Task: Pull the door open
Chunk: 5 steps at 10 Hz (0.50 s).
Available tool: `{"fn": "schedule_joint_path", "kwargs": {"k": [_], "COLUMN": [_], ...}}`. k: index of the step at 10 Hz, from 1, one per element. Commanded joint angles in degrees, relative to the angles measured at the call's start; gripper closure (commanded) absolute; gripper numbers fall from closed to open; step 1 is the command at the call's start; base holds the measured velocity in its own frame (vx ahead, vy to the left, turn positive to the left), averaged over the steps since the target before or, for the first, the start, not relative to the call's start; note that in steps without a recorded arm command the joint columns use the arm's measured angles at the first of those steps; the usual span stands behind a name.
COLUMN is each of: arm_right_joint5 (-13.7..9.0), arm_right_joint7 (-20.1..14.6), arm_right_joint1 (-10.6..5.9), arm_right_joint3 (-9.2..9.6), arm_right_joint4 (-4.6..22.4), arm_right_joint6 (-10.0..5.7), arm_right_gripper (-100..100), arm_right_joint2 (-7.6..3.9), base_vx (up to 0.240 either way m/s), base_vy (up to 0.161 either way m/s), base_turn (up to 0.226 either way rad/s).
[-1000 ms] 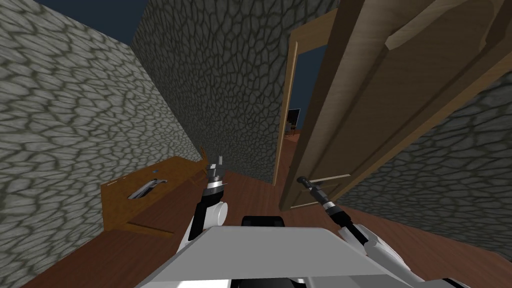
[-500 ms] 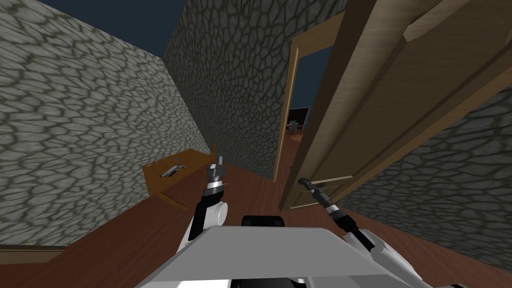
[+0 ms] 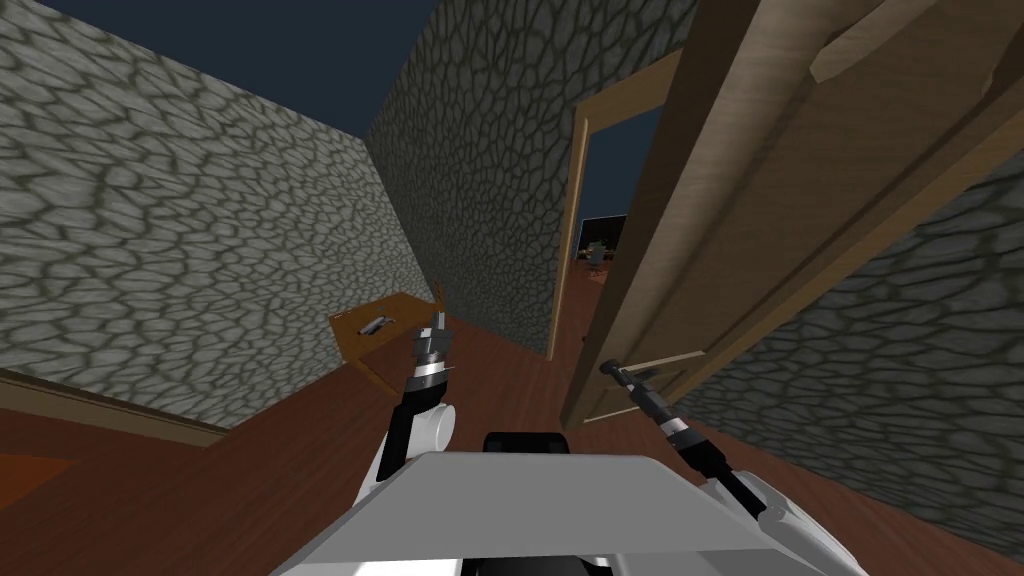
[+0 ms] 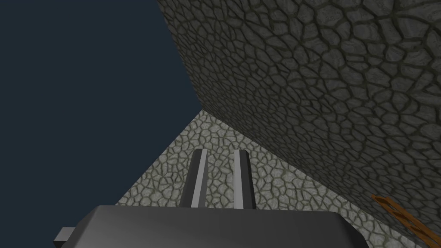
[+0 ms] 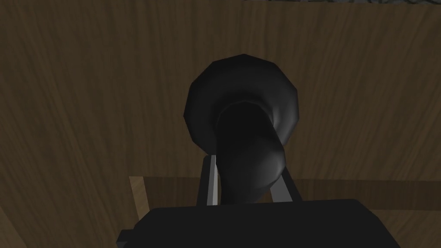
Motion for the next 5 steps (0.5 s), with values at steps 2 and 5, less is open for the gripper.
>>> {"fn": "schedule_joint_path", "kwargs": {"k": [2, 5], "arm_right_joint5": [-0.1, -0.2], "arm_right_joint7": [-0.2, -0.4], "arm_right_joint1": [0.53, 1.17], "arm_right_joint3": [0.02, 0.06], "arm_right_joint4": [0.8, 1.9], "arm_right_joint6": [-1.65, -3.62], "arm_right_gripper": [100, 100], "arm_right_joint2": [-0.53, -1.10], "base_vx": [-0.208, -0.208], "base_vy": [-0.110, -0.123], "base_turn": [0.237, 0.178]}}
